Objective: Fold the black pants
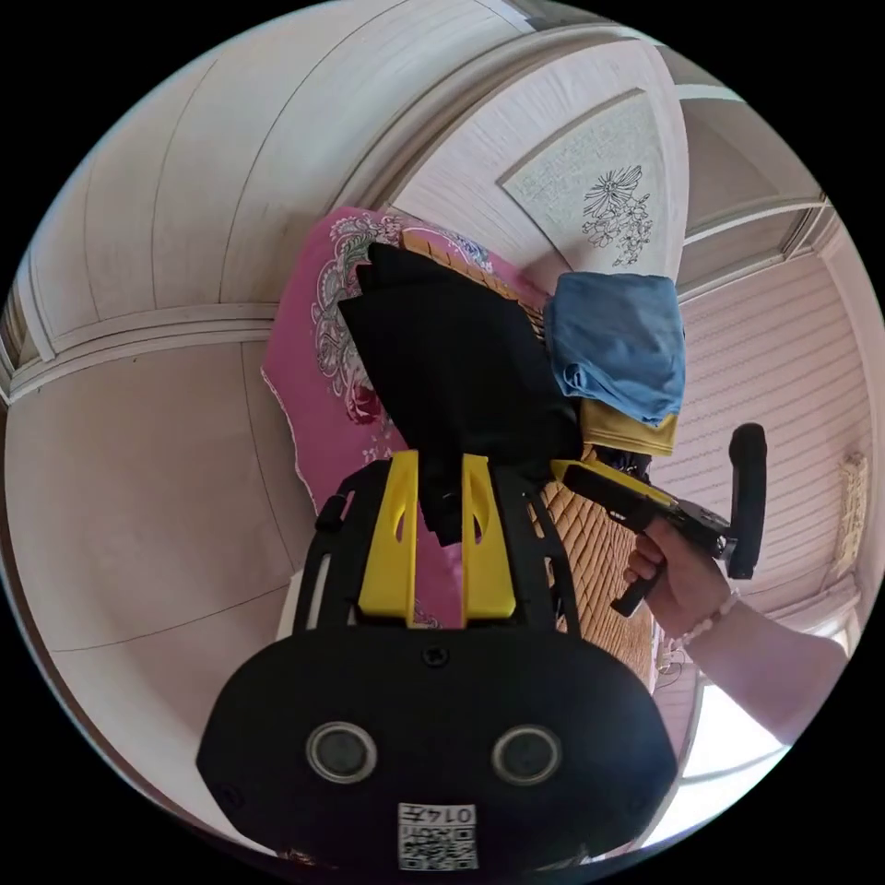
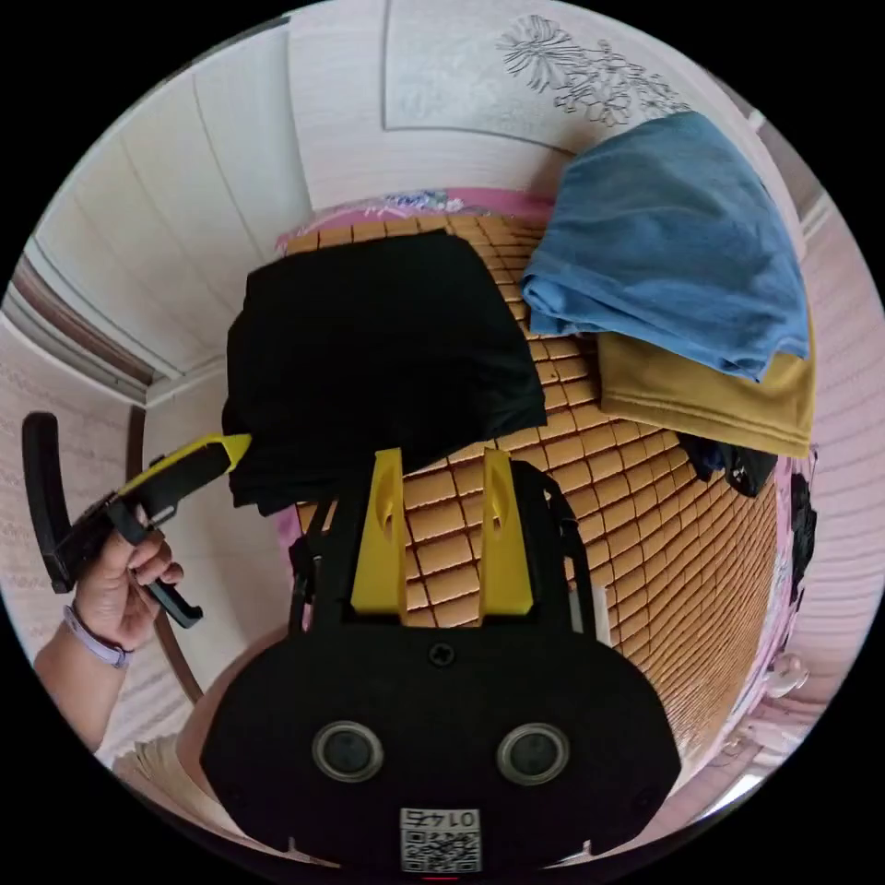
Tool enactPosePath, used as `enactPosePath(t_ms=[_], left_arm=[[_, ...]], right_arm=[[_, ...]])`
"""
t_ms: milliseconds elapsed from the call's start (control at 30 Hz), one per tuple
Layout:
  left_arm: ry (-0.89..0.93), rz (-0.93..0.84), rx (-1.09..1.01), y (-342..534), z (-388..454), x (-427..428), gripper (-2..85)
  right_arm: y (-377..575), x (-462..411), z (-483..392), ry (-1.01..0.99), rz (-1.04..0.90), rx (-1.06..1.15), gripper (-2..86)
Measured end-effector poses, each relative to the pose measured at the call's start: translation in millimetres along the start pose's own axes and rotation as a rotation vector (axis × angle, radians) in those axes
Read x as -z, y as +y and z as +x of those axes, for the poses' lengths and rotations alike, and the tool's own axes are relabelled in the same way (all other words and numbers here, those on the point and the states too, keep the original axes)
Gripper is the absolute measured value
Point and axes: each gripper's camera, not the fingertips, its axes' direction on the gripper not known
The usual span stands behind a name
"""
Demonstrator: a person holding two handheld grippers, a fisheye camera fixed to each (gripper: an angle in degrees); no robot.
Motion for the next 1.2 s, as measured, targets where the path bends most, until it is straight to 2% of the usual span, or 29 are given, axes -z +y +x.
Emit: enactPosePath(t_ms=[33,100,200,267,367,433,500,600,733,867,1033,1100,1167,1200], left_arm=[[-0.009,-0.004,-0.015,-0.7,2.6,1.1,4.4],[-0.023,0.03,-0.083,0.2,12.7,15.3,1.5],[0.068,0.092,-0.149,8.6,22.3,43.8,0.1],[0.102,0.117,-0.219,18.2,32.8,63.5,-0.2],[0.183,0.107,-0.304,45.0,54.0,91.1,-0.6],[0.239,0.072,-0.377,67.1,75.8,100.7,-0.8],[0.336,-0.047,-0.484,102.5,117.9,97.9,-0.9],[0.439,-0.144,-0.683,161.2,187.3,87.7,-1.0],[0.565,-0.272,-0.9,233.1,275.2,71.4,-1.0],[0.498,-0.318,-1.16,305.0,360.1,51.9,-0.9],[0.746,-0.381,-1.247,363.0,436.6,32.9,-0.6],[0.911,-0.531,-1.297,411.6,472.7,11.9,0.4],[0.896,-0.619,-1.35,446.6,487.9,-5.8,3.2],[0.833,-0.676,-1.319,457.4,488.9,-20.7,3.8]], right_arm=[[-1.7,0.4,1.3,-0.084,0.012,0.075,6.0],[-5.0,0.9,12.8,-0.153,-0.029,0.048,2.2],[21.9,24.6,37.6,-0.288,0.101,-0.008,0.7],[68.6,51.9,47.8,-0.381,0.205,-0.036,0.2],[156.2,88.1,44.2,-0.411,0.302,-0.047,0.0],[212.7,101.0,43.1,-0.42,0.292,-0.082,-0.1],[265.8,107.3,44.4,-0.446,0.254,-0.165,-0.1],[341.5,124.1,44.0,-0.412,0.238,-0.31,-0.3],[425.3,158.3,52.8,-0.304,0.309,-0.5,-0.4],[484.3,177.6,72.6,-0.294,0.317,-0.639,-0.3],[532.7,189.1,90.8,-0.253,0.323,-0.741,-0.1],[548.8,188.8,99.1,-0.241,0.31,-0.789,0.0],[568.8,184.1,108.9,-0.211,0.254,-0.852,0.4],[573.7,183.0,111.4,-0.21,0.241,-0.872,0.5]])
